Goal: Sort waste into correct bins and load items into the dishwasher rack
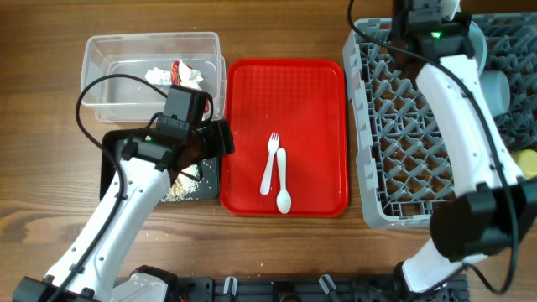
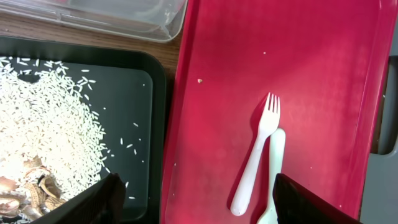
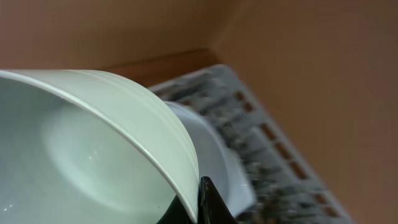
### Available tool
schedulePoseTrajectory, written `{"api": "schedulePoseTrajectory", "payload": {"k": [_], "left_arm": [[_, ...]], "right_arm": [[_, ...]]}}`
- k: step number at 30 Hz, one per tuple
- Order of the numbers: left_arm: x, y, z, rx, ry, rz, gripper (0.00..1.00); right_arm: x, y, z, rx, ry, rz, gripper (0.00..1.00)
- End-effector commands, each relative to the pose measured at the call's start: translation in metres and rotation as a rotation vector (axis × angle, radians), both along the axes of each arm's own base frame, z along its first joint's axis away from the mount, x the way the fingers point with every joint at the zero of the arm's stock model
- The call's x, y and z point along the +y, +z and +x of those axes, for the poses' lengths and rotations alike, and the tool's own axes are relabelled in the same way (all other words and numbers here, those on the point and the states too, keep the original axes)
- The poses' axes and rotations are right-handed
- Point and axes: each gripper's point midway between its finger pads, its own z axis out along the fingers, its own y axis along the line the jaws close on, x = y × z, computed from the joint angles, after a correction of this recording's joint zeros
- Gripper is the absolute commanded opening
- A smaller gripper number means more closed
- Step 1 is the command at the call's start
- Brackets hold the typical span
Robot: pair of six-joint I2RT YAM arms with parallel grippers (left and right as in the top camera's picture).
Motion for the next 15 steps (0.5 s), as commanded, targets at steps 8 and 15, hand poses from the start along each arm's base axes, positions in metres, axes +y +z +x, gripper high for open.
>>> {"api": "schedulePoseTrajectory", "payload": {"k": [8,15], "left_arm": [[0.002,0.007,0.003,-0.028,0.016,-0.012,0.78],[0.001,0.008,0.005,-0.038,0.016,-0.015,0.79]], "right_arm": [[0.001,-0.108,0.021,0.265,-0.061,-0.16,0.04],[0.019,-0.146,0.014,0.312,-0.04,-0.022,0.04]]}}
